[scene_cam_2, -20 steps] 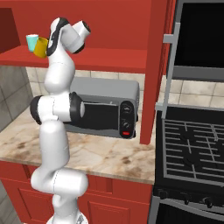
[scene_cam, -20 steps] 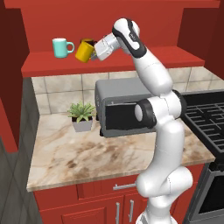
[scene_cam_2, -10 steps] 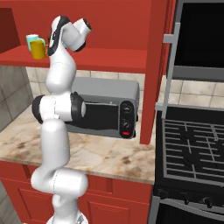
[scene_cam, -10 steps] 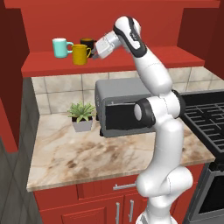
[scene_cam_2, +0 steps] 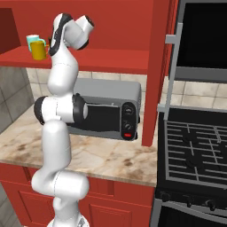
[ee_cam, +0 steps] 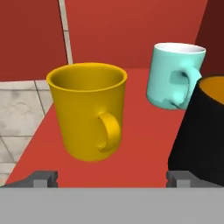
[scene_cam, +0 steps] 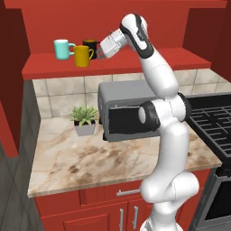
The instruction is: Pick the mug on the counter and place it in the cabinet with the handle facing the right, like the mugs already inside.
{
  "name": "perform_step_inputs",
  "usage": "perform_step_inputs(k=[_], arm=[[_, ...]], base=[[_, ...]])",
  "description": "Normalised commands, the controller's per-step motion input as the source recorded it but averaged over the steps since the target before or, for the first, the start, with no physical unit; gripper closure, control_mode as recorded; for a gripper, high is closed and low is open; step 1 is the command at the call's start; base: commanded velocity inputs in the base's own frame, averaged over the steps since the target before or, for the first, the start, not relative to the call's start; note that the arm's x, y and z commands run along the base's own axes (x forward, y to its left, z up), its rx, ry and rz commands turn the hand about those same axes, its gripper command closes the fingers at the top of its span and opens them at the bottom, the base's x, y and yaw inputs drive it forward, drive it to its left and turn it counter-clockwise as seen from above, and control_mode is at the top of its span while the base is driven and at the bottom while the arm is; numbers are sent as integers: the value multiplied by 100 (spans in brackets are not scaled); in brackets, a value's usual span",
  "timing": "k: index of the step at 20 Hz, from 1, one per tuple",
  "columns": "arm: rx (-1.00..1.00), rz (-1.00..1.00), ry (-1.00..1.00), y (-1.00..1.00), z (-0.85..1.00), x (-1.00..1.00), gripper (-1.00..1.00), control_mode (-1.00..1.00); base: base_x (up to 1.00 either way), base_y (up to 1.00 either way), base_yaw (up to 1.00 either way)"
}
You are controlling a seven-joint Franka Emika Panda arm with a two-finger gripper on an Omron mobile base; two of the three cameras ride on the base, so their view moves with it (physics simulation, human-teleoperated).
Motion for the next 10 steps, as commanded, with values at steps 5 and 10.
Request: perform_step_inputs(k=[5,10], arm=[[0,-3,-2,0,-6,-28,-100,-100],[1,-5,-5,-3,-8,-31,-100,-100]], base=[[0,0,0],[0,0,0]])
